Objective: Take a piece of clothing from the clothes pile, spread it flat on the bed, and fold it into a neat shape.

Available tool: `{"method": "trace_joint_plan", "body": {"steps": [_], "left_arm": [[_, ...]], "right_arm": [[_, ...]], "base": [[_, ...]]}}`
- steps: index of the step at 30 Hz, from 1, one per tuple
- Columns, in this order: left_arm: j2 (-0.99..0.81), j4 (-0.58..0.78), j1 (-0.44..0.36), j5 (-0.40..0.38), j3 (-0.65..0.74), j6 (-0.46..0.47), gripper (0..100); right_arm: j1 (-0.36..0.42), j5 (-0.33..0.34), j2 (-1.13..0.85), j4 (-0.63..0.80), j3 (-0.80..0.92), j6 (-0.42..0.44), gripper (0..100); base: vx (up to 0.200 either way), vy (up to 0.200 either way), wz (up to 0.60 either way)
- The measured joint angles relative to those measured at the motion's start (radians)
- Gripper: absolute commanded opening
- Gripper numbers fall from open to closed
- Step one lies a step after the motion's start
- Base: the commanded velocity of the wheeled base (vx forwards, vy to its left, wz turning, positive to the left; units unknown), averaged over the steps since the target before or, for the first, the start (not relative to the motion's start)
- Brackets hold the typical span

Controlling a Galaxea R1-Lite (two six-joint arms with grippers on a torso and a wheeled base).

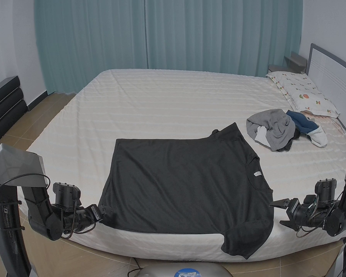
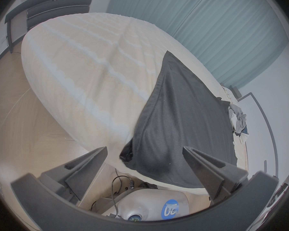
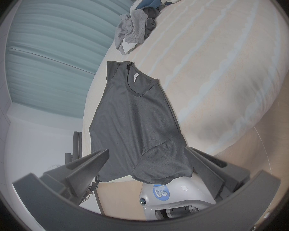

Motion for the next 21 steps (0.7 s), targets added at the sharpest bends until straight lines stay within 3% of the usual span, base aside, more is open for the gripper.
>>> {"method": "trace_joint_plan", "body": {"steps": [11, 17, 18, 21], "left_arm": [[0.029, 0.003, -0.017, 0.001, -0.032, 0.029, 100], [0.041, 0.006, -0.017, 0.002, -0.047, 0.051, 100], [0.043, 0.006, -0.017, 0.002, -0.049, 0.053, 0], [0.047, 0.006, -0.017, 0.009, -0.053, 0.055, 0]], "right_arm": [[0.000, 0.000, 0.027, -0.077, 0.015, 0.000, 100], [0.000, 0.000, 0.065, -0.239, 0.049, -0.001, 100], [0.000, 0.000, 0.074, -0.263, 0.057, -0.001, 100], [0.000, 0.000, 0.100, -0.308, 0.079, -0.003, 100]], "base": [[0.000, 0.000, 0.00], [0.000, 0.000, 0.00], [0.000, 0.000, 0.00], [0.000, 0.000, 0.00]]}}
